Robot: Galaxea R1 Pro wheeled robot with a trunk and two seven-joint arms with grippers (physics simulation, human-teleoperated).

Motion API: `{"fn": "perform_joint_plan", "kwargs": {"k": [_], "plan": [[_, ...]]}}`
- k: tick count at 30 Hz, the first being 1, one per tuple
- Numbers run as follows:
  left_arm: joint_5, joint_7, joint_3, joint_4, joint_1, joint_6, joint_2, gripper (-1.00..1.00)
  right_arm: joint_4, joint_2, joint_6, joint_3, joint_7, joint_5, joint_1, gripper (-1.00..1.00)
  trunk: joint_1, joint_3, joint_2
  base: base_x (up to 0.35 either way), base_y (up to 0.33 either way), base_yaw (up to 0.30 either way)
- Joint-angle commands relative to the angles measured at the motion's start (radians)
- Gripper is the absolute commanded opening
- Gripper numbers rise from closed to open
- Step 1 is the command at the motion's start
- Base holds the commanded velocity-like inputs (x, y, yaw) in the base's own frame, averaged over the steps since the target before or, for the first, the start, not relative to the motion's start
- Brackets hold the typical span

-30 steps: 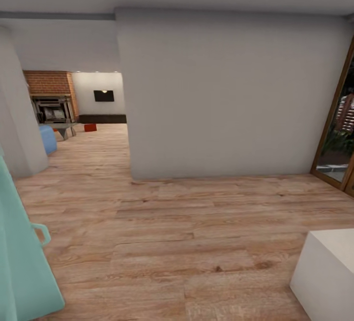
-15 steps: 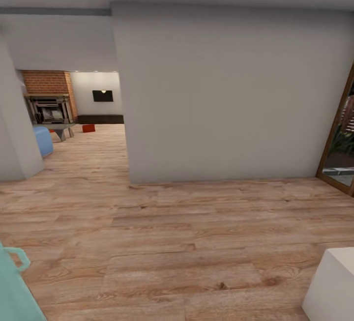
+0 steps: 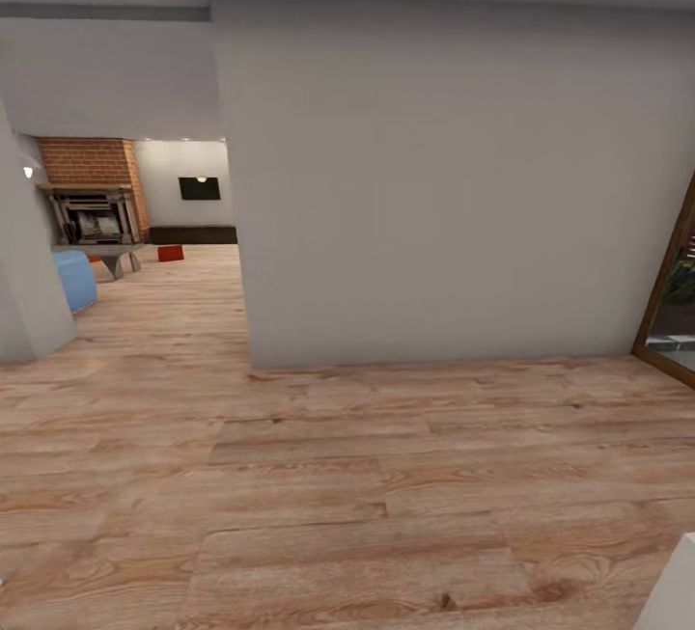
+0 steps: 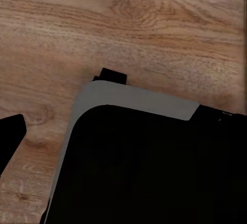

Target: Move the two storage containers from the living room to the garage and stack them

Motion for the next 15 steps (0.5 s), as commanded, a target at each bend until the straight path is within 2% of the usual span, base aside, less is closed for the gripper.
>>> {"fn": "perform_joint_plan", "kwargs": {"k": [1,6,15], "plan": [[0.001,0.0,0.006,0.0,0.0,-0.002,0.0,1.0,0.003,0.001,-0.006,0.008,-0.001,-0.01,-0.001,1.0,0.001,-0.001,0.0,0.324,0.0,0.0],[0.001,0.0,0.006,0.0,0.0,-0.002,0.0,1.0,0.003,0.002,-0.006,0.008,0.0,-0.01,-0.001,1.0,0.001,-0.001,0.0,0.324,0.0,0.064],[0.001,0.0,0.006,0.0,0.0,-0.002,0.0,1.0,0.003,0.002,-0.006,0.008,0.0,-0.01,-0.002,1.0,0.001,-0.001,0.0,0.324,0.0,0.259]]}}
